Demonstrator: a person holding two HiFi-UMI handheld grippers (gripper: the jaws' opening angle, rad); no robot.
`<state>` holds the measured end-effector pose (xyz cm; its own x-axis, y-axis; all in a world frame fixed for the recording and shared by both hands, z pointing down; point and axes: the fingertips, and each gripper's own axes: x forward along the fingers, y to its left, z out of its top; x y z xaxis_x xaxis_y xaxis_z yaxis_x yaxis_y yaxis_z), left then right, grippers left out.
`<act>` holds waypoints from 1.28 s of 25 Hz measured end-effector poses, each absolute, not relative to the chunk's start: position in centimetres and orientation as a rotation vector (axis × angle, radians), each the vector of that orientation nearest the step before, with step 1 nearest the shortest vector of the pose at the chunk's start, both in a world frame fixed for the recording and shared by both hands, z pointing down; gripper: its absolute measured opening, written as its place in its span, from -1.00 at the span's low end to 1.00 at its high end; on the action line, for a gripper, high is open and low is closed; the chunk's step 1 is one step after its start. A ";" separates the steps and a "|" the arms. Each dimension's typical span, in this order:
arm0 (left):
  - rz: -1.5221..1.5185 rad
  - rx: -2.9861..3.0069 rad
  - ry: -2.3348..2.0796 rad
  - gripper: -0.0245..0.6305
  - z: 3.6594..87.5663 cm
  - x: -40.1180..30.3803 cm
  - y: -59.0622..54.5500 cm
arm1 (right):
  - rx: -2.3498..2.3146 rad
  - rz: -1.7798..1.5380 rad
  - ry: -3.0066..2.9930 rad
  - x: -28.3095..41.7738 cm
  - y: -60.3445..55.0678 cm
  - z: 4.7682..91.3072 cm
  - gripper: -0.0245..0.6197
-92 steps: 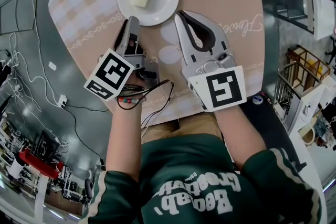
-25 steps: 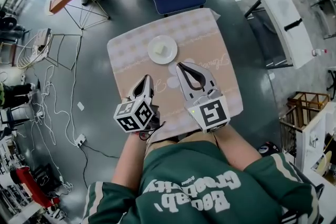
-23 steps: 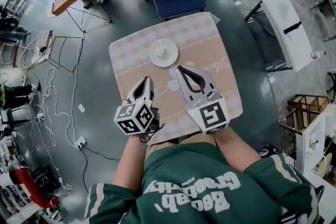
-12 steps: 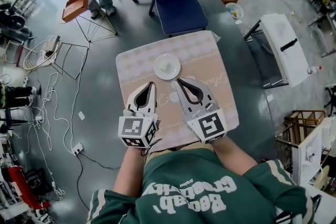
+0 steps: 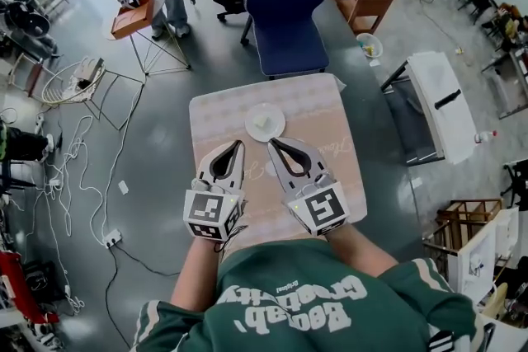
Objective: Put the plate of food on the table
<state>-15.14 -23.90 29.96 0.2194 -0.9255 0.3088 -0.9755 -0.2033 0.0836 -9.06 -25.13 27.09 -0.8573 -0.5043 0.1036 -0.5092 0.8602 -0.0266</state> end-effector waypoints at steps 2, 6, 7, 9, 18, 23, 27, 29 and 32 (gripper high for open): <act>0.269 2.244 -1.801 -0.90 29.3 -15.5 -23.6 | 0.789 0.095 -2.942 -9.4 -24.8 26.9 -0.88; 0.290 2.263 -1.827 -0.90 28.3 -16.3 -23.2 | 0.762 0.061 -2.921 -10.1 -24.3 27.0 -0.88; 0.297 2.268 -1.836 -0.90 28.1 -16.4 -23.1 | 0.757 0.061 -2.913 -10.1 -24.3 27.2 -0.88; 0.332 2.286 -1.861 -0.90 27.8 -16.5 -22.9 | 0.748 0.068 -2.896 -10.1 -24.3 27.8 -0.88; 0.421 2.312 -1.912 -0.90 27.3 -17.0 -21.8 | 0.654 0.035 -2.858 -10.8 -23.6 28.6 -0.88; 0.426 2.312 -1.912 -0.90 27.4 -17.2 -21.9 | 0.620 -0.018 -2.863 -11.5 -23.3 28.3 -0.88; 0.445 2.309 -1.900 -0.90 27.7 -17.3 -22.0 | 0.616 -0.019 -2.866 -11.8 -23.3 28.3 -0.88; 0.451 2.309 -1.894 -0.90 27.8 -17.2 -22.0 | 0.615 -0.019 -2.864 -11.7 -23.4 28.3 -0.88; 0.458 2.311 -1.896 -0.90 27.8 -17.0 -22.0 | 0.618 -0.016 -2.857 -11.6 -23.5 28.4 -0.88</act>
<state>-17.05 -22.02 27.82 0.1711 -0.9370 0.3044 -0.9726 -0.2100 -0.0997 -11.63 -23.53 28.43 -0.8879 -0.4098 0.2092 -0.4074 0.9115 0.0565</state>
